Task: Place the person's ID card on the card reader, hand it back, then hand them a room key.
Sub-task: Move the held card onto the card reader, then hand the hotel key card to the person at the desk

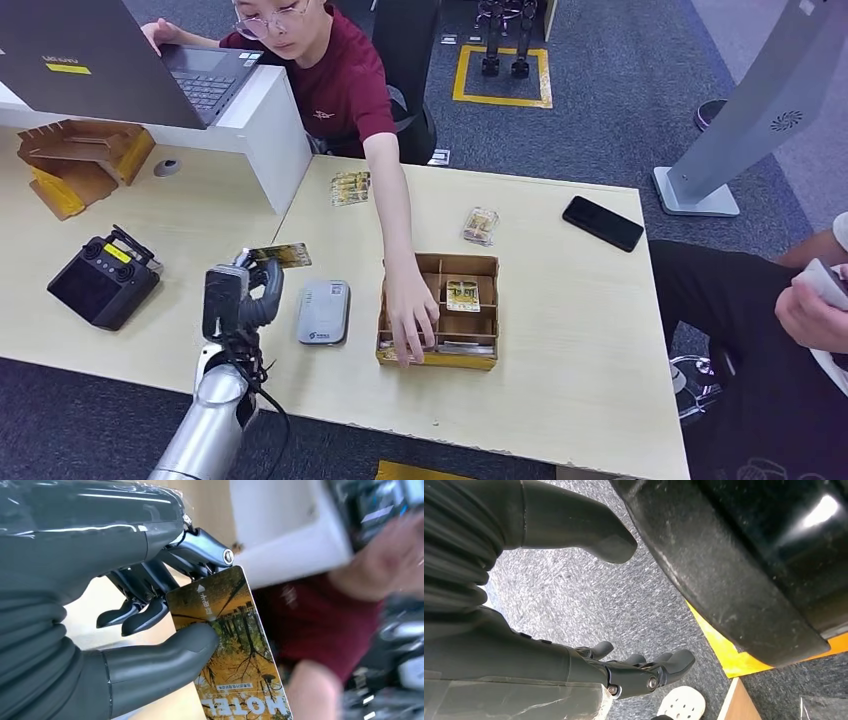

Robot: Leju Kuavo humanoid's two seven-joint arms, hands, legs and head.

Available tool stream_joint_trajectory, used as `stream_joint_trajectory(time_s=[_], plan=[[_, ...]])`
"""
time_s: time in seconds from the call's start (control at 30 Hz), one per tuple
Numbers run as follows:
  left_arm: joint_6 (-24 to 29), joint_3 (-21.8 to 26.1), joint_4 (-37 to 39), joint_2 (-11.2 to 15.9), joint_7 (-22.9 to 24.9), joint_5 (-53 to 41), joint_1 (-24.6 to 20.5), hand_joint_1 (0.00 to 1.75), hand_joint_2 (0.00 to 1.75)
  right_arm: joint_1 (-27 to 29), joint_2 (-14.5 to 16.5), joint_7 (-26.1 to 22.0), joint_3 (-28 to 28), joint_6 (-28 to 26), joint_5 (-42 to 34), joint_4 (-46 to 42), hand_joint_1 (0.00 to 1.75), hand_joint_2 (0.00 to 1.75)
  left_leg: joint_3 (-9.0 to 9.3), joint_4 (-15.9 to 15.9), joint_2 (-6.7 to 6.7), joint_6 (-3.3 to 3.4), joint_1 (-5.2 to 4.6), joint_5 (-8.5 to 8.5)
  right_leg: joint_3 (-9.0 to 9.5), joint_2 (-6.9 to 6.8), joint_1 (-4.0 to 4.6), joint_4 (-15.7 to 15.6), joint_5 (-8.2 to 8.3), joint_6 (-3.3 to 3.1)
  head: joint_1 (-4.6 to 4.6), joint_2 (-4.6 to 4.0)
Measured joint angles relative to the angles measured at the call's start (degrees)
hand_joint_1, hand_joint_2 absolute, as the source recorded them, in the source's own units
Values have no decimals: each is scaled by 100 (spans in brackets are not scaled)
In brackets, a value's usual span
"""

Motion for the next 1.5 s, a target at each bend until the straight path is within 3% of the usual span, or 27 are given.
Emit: stream_joint_trajectory(time_s=[0.3, 0.47, 0.7, 0.9, 1.4, 1.5], plan=[[1105, 494, -629, 7, -577, 73, -183, 175, 175, -2, -1, 28, 143, 186, 145, -103, 0, 175, -1, 0, 0, 0, 0, 1, -1, -1, 0, 0, 0, 0, 1, 0], [1548, 752, -329, 36, -751, -352, -532, 175, 175, -15, -2, 62, 237, 300, 229, -202, 0, 175, 0, 0, -1, 1, 0, 3, 0, -1, 0, 0, 1, 0, 1, 0], [2292, 834, 410, 110, -798, -1756, -987, 175, 175, -39, -19, 62, 352, 421, 310, -310, 0, 175, 0, 1, -1, 2, -1, 4, 0, 0, 0, 1, 2, -1, 0, 0], [2366, 955, 852, 110, -849, -2896, -1118, 175, 175, -39, -35, 35, 373, 426, 326, -360, 0, 175, -1, 1, 2, 1, -1, 3, -3, 3, 0, 0, 2, -1, 0, 0], [2366, 989, 999, 61, -855, -2488, -1117, 175, 175, -36, -69, 9, 373, 413, 292, -361, 0, 175, -1, 1, 2, 1, -1, 3, -4, 5, 0, 0, 2, -2, 1, 0], [2366, 988, 1012, 61, -864, -2453, -1117, 44, 175, -35, -71, 12, 373, 408, 292, -361, 0, 44, -1, 1, 2, 1, -1, 3, -5, 5, 0, 0, 2, -2, 1, 0]])
